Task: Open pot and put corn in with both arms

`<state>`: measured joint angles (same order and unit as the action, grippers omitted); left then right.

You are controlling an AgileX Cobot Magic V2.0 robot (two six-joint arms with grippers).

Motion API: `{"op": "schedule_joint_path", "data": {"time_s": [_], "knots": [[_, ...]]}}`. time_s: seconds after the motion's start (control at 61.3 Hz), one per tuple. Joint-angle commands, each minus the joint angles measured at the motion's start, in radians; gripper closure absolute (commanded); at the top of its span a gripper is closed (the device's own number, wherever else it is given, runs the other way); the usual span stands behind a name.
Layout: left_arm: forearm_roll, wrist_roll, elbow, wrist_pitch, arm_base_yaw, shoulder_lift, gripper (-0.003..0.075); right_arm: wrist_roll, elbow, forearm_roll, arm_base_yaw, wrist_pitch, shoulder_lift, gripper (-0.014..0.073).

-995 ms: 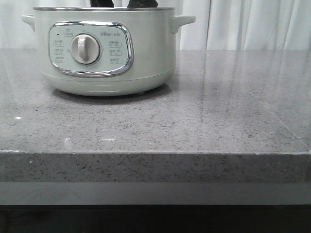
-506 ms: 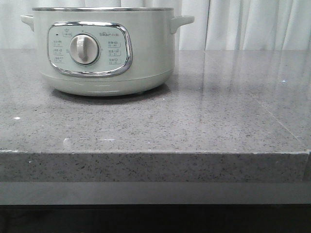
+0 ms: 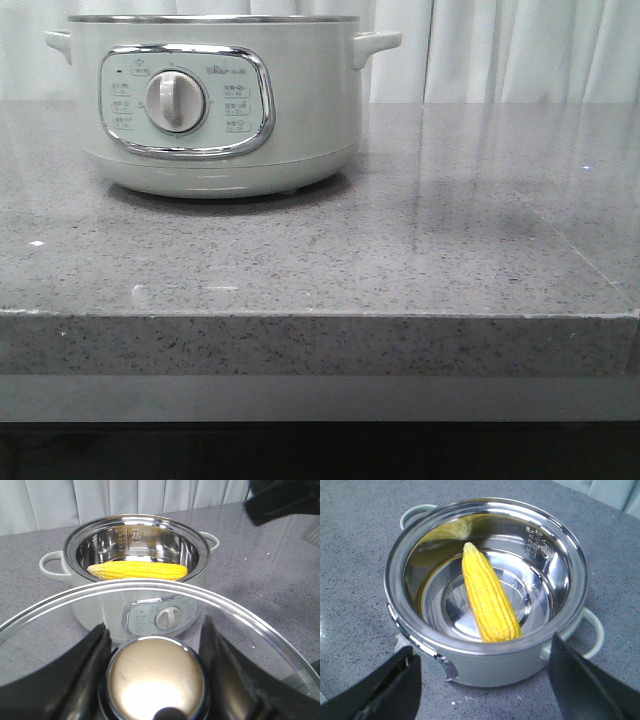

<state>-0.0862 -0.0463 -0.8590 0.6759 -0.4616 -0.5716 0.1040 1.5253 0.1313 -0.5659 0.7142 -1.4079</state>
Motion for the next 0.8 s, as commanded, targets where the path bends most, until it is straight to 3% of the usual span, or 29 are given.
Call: {"op": "schedule_joint_path", "data": {"time_s": [0.0, 0.31, 0.783], "knots": [[-0.016, 0.006, -0.037, -0.143, -0.007, 0.004, 0.0503, -0.003, -0.07, 0.008, 0.005, -0.107, 0.13, 0.0046], [-0.016, 0.006, -0.037, -0.143, -0.007, 0.004, 0.0503, -0.003, -0.316, 0.008, 0.005, -0.125, 0.386, 0.0046], [-0.016, 0.006, -0.037, -0.143, -0.007, 0.004, 0.0503, -0.003, -0.544, 0.008, 0.005, -0.162, 0.614, 0.0046]]}}
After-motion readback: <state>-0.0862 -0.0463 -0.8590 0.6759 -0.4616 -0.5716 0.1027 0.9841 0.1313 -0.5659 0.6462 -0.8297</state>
